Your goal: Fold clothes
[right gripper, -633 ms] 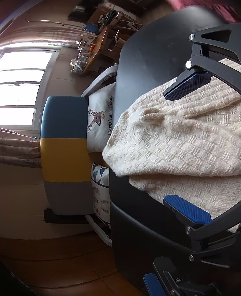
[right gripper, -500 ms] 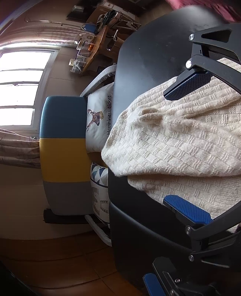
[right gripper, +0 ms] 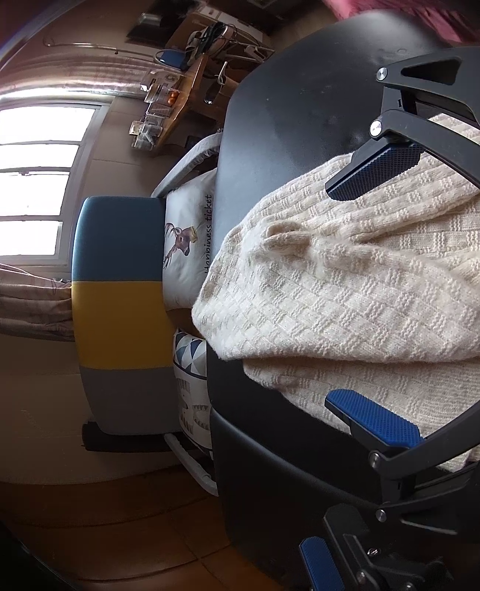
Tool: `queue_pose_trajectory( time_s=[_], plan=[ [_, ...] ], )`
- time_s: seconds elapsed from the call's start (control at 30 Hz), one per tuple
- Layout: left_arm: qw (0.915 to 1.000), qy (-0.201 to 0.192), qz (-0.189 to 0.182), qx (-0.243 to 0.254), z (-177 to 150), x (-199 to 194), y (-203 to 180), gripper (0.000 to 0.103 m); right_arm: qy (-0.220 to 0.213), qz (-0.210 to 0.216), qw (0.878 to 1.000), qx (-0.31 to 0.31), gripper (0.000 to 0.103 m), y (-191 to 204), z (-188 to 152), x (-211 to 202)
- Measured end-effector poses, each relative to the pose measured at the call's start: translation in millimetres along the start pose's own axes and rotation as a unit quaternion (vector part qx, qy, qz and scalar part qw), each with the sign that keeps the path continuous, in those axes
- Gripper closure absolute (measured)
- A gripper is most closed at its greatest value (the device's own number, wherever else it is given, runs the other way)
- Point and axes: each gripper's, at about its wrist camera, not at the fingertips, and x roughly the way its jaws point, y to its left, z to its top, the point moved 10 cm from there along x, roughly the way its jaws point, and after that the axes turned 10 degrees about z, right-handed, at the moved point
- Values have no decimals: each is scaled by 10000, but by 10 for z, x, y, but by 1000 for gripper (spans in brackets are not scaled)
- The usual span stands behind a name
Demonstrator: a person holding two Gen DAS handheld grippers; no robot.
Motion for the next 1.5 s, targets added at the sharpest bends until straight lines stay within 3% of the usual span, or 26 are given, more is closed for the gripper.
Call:
queue_pose_trajectory(
  time_s=[0.3,0.43,0.5,0.57,0.67,0.77,0.87,0.97,1.13,1.23,1.33,1.5],
  plan=[
    [9997,195,-137,41,-90,105,-44,52,99,-2,10000,10,0,-53,-70,46],
    [9990,294,-312,130,-146,143,-133,52,143,-20,9998,134,0,-167,-141,43],
    [9969,457,-608,205,-206,172,-230,52,154,50,9996,214,0,-240,-182,25],
    [9875,838,-1323,174,-323,208,-384,51,162,146,9992,331,0,-332,-226,0],
    [9524,1568,-2600,-259,-537,259,-576,50,196,441,9963,705,0,-560,-327,-64],
    [9278,1705,-3245,-690,-618,264,-644,50,404,942,9865,1274,0,-810,-534,-104],
    [9048,1837,-3748,-846,-695,250,-740,49,551,1448,9649,2119,0,-1120,-817,-205],
    [9078,1843,-3748,-371,-758,216,-863,49,558,1722,9422,2818,0,-1407,-1078,-314],
    [8893,2017,-4101,159,-707,-31,-1251,49,596,1451,9279,3381,0,-1807,-1430,-392],
    [8836,2100,-4148,551,-665,-153,-1591,50,521,1895,9013,3859,0,-1894,-1518,-434],
    [8793,2410,-4018,849,-707,-60,-1936,53,270,2126,8821,4195,0,-2020,-1542,-529],
    [8687,3079,-3845,522,-930,273,-2265,57,143,1971,8768,4384,0,-2154,-1623,-612]
  ],
)
